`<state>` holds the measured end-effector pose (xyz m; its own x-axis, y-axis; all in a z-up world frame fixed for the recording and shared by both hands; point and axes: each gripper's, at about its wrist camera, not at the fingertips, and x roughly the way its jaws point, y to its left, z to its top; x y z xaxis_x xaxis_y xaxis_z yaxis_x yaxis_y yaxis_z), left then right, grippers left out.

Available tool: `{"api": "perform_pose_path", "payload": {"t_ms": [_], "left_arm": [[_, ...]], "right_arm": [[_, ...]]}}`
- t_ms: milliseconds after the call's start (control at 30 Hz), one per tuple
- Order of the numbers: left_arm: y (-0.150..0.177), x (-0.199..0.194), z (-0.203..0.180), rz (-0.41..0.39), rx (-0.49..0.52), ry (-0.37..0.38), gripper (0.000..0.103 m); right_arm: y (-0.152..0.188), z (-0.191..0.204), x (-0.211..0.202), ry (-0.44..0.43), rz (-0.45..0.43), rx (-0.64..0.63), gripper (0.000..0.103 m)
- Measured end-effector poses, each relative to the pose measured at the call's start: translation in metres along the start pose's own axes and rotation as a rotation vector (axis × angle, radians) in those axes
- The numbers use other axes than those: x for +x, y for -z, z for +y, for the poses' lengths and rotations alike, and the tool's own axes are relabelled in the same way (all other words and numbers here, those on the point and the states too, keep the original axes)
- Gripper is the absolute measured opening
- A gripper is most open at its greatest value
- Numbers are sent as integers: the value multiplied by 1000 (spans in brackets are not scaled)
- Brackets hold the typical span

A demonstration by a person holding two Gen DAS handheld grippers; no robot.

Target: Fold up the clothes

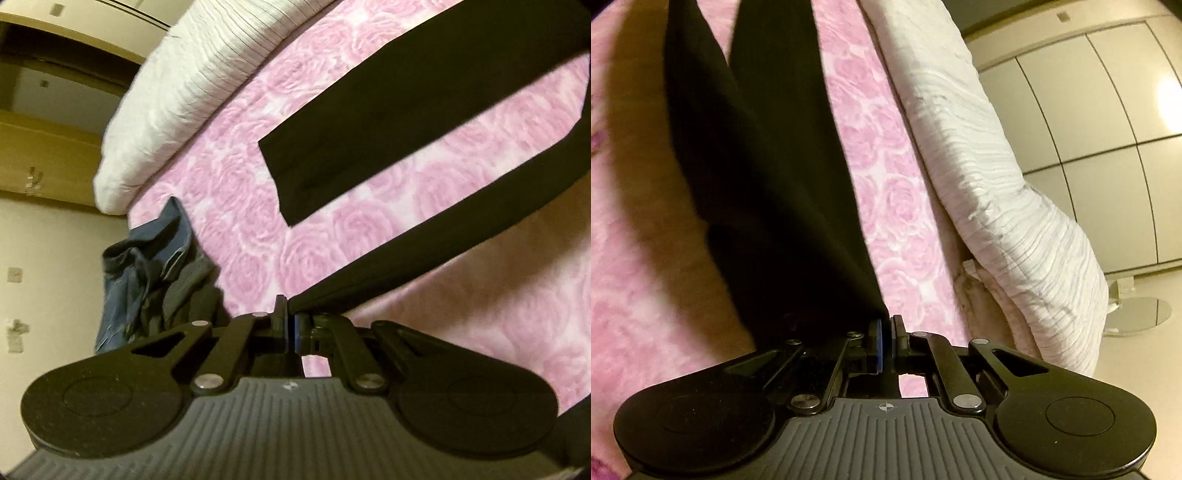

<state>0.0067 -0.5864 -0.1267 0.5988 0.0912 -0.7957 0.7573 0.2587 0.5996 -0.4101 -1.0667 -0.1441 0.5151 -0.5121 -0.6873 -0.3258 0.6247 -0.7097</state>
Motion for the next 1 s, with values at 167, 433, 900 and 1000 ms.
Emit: {"api": "perform_pose_path", "payload": {"t_ms": [167,433,900,1000], "left_arm": [[-49,39,20,14,58,39,3],[-135,101,33,56,157,30,3],[-233,193,21,109,221,-38,3],[-242,214,11,111,229,-51,3]], "right_arm": [[-19,-28,52,-33,63,25,2],[-31,-52,130,-111,79,73,2],[-17,-70,220,-201,128,173,2],[-17,-67,240,-217,144,199,2]]}}
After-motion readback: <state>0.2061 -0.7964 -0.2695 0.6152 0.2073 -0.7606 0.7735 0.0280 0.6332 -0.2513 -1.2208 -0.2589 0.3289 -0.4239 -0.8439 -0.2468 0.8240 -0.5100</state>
